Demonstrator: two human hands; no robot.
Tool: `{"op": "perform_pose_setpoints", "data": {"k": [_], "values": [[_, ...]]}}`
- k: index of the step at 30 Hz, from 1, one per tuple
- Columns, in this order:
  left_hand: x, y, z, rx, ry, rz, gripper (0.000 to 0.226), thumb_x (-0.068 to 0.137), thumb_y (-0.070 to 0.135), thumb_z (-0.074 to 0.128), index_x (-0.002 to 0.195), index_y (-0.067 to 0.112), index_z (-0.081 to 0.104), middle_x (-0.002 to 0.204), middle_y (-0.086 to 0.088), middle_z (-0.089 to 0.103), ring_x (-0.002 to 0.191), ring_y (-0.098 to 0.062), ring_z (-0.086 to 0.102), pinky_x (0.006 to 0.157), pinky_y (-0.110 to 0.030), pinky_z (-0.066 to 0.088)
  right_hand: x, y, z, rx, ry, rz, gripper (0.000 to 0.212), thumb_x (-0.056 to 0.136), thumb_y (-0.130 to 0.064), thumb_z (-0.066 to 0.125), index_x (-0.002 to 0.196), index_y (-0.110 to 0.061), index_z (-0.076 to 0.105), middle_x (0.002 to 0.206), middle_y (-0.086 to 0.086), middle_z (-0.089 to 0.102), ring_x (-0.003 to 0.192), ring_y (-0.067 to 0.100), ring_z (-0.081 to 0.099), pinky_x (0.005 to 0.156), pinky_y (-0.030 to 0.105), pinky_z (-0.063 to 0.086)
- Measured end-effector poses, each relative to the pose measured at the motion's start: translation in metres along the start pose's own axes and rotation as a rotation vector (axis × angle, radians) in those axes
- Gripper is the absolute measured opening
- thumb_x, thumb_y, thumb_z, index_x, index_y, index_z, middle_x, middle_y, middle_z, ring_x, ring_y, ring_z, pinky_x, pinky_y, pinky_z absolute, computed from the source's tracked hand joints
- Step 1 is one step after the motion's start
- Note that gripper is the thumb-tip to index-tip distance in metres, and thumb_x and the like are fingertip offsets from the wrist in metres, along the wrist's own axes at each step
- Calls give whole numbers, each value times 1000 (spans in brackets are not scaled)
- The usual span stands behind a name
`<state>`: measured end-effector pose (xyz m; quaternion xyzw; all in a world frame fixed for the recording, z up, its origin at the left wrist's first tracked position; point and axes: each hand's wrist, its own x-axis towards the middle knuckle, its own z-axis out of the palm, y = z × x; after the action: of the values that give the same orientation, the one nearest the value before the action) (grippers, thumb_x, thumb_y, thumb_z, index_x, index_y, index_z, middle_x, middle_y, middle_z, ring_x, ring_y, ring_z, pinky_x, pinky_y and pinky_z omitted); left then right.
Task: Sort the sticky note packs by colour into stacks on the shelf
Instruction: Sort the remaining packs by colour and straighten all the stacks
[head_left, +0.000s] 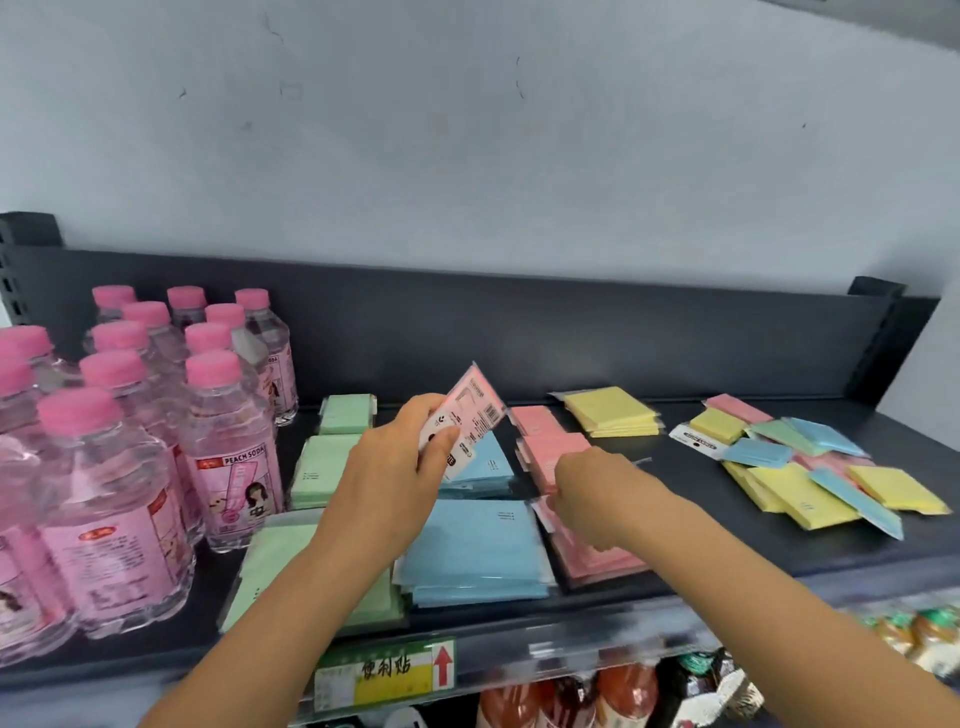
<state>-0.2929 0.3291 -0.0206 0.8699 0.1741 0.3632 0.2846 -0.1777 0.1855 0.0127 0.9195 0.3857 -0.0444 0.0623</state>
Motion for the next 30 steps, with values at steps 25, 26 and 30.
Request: {"op": "perform_pose_setpoints", "data": {"k": [25,26,30], "values": [[8,29,25,-45,-24,396,37,70,-25,57,93,3,66,118,3,61,125,-6,45,101,-11,35,8,42,-2,1419,70,-206,22,88,1,57,108,-3,65,92,13,67,78,19,64,63,30,57],[10,31,27,-26,-21,363,37,73,-22,58,98,5,67,121,6,58,123,-1,44,103,-12,33,11,45,-2,1418,129,-171,23,88,2,56,109,-3,65,90,13,67,78,19,64,63,31,57],[15,30,35,141,-82,261,36,88,5,59,119,23,60,129,14,53,120,0,46,102,-8,25,27,70,-2,1408,365,-14,20,89,3,54,106,-4,64,85,9,67,78,20,64,67,32,58]]}}
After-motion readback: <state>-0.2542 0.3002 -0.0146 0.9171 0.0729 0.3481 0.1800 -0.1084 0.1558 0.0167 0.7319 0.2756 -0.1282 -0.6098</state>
